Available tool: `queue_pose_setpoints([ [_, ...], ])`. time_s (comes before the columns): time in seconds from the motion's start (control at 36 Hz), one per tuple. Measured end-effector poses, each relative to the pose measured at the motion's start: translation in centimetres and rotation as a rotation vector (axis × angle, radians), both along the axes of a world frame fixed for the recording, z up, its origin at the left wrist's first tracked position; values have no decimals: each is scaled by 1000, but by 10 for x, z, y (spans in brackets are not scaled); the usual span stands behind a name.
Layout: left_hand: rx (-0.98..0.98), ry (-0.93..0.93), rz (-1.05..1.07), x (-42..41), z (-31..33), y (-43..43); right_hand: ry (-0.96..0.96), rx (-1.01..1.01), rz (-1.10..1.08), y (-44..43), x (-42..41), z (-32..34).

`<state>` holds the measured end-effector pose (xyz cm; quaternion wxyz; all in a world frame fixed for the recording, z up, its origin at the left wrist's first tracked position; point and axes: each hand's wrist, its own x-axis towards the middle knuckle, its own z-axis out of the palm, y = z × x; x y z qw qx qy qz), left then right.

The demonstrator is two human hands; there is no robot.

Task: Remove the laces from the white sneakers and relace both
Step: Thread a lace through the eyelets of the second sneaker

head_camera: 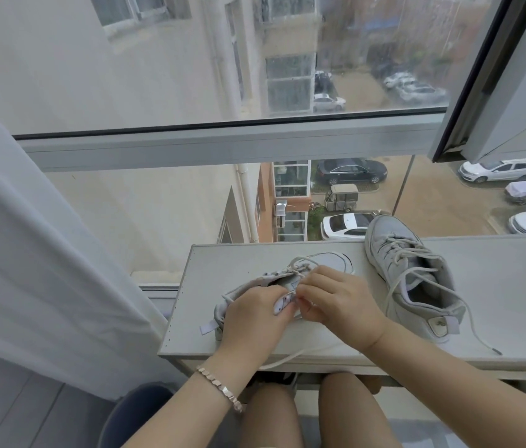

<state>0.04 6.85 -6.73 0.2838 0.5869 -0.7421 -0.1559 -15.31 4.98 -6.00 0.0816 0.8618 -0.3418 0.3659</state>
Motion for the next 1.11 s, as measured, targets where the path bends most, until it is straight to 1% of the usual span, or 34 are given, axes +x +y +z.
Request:
queue_pose_setpoints([
  [0.06, 38, 8, 11, -2, 1, -3, -40, -35, 15, 3, 3, 5],
  [0.14, 56, 81, 83, -2, 3, -5, -164, -62, 43, 11, 3, 15],
  [0.17, 55, 100, 105, -1, 3, -6, -223, -44, 37, 14, 0, 17],
  [0.19, 55, 105, 117, -1, 3, -6, -303, 18, 3, 16, -3, 18],
  [0.22, 63, 98, 120, -1, 3, -7, -421, 125, -49, 17, -6, 18],
  [0.25, 76, 83, 116, -3, 3, -8, -575, 284, -90, 16, -11, 18],
  [0.31, 91, 44, 103, -7, 1, -9, -948, 696, -91, 12, -14, 17],
  [0.33, 91, 33, 105, -10, 0, -11, -1080, 858, -83, 10, -15, 17],
  [0.36, 87, 20, 116, -12, 0, -13, -1117, 956, -94, 8, -15, 16],
  [0.39, 82, -5, 132, -14, 0, -15, -1090, 1010, -103, 8, -14, 16],
  [0.44, 68, -86, 154, -19, 1, -18, -1026, 1053, -108, 12, -8, 15],
  [0.53, 54, -162, 168, -26, 1, -20, -1036, 1103, -118, 22, 0, 19],
  [0.61, 37, -177, 161, -27, 0, -19, -1025, 1134, -67, 32, -4, 30],
  [0.67, 34, -180, 154, -25, -1, -19, -985, 1155, -43, 40, -13, 40],
  [0.78, 21, -185, 140, -26, -1, -18, -924, 1172, -81, 51, -33, 56],
  [0.86, 27, -194, 146, -30, 1, -17, -777, 1182, -115, 53, -46, 62],
  [0.92, 38, -214, 141, -32, 2, -17, -565, 1189, -204, 46, -50, 59],
  [0.97, 54, -232, 133, -33, 4, -18, -382, 1212, -348, 32, -50, 48],
  [1.06, 77, -273, 114, -33, 8, -18, -207, 1252, -486, 11, -39, 26],
  [1.11, 98, -271, 107, -29, 11, -18, -164, 1256, -496, 3, -31, 15],
])
